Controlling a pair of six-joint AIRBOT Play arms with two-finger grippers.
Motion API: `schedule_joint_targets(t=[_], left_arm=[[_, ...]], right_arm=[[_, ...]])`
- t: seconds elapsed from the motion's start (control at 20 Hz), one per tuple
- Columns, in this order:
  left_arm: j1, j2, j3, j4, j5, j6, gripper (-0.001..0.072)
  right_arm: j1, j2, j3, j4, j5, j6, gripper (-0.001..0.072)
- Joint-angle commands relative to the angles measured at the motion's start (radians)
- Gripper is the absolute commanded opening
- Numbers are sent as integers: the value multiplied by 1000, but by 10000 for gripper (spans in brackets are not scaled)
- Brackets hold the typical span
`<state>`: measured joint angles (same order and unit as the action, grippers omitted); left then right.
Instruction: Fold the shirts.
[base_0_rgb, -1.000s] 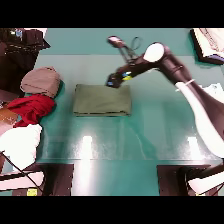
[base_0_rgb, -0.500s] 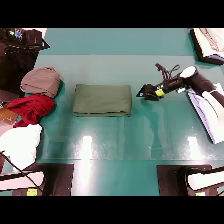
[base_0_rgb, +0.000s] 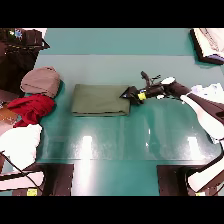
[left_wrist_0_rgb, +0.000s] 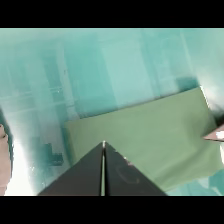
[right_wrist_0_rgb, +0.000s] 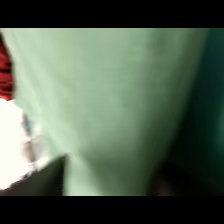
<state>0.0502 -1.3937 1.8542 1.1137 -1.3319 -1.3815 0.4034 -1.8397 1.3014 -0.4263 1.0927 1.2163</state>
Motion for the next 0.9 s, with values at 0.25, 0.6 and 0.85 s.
schedule_joint_targets(t=[0.25, 0.6, 0.85], left_arm=[[-34, 0, 0, 0, -14, 1, 28], [-240, -14, -57, 0, 43, 2, 28], [-362, -38, -84, 0, 160, 2, 28]], right_arm=[[59, -19, 164, 32, -69, -58, 18], [-278, 348, -46, -2, -70, -58, 17], [-637, 539, -70, -231, 10, -16, 15]])
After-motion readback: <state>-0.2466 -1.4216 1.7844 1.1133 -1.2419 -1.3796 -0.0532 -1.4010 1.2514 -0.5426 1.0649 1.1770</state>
